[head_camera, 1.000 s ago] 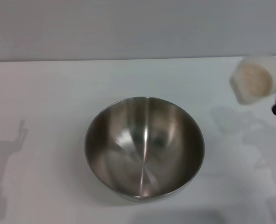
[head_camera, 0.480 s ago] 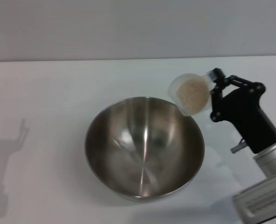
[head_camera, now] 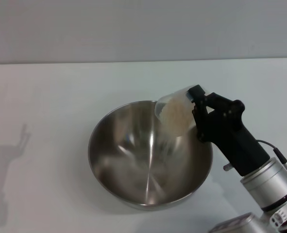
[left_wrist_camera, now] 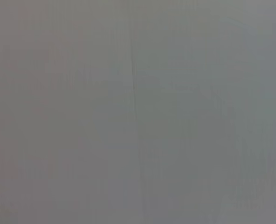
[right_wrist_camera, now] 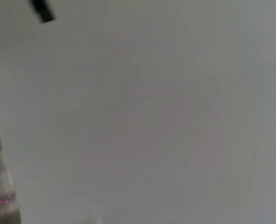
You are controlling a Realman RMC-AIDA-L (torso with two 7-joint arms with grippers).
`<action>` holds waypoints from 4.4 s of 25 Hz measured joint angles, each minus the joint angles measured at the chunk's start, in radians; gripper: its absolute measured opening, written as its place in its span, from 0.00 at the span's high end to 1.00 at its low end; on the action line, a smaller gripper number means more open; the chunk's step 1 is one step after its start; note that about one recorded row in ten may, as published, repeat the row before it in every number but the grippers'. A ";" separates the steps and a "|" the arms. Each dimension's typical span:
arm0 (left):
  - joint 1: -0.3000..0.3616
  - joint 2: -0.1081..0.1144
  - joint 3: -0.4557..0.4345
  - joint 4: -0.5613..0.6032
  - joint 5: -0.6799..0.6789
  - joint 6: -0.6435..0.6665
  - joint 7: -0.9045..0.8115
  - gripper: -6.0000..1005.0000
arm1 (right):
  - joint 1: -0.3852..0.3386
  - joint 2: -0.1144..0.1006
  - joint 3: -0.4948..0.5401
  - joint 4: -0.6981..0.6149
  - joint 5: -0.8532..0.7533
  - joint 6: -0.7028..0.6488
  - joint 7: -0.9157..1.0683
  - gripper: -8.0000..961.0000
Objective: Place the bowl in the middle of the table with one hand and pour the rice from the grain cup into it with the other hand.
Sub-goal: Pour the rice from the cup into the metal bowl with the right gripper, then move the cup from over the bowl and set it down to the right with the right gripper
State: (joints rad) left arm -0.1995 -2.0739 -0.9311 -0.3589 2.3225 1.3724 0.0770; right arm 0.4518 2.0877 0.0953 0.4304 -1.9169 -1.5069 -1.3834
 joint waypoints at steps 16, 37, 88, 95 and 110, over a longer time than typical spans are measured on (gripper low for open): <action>0.004 -0.002 0.000 0.000 -0.003 -0.002 -0.003 0.14 | -0.026 0.005 -0.005 0.051 -0.070 0.026 -0.526 0.98; -0.002 -0.002 0.000 0.000 -0.003 -0.004 -0.003 0.14 | -0.029 0.005 -0.005 0.109 -0.071 0.133 -0.981 0.98; -0.003 -0.003 0.009 0.000 0.001 -0.021 0.004 0.14 | -0.202 -0.003 0.291 -0.007 -0.084 -0.253 1.168 0.98; -0.008 -0.003 0.009 0.000 -0.001 -0.021 0.004 0.14 | -0.213 -0.002 0.312 -0.055 -0.048 -0.233 1.242 0.98; -0.013 -0.003 0.011 0.000 -0.001 -0.023 0.004 0.14 | -0.162 0.000 0.326 -0.125 -0.002 0.099 1.275 0.98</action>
State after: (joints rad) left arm -0.2120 -2.0770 -0.9199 -0.3590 2.3219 1.3498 0.0814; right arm 0.2898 2.0879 0.4209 0.3051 -1.9188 -1.4076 -0.1083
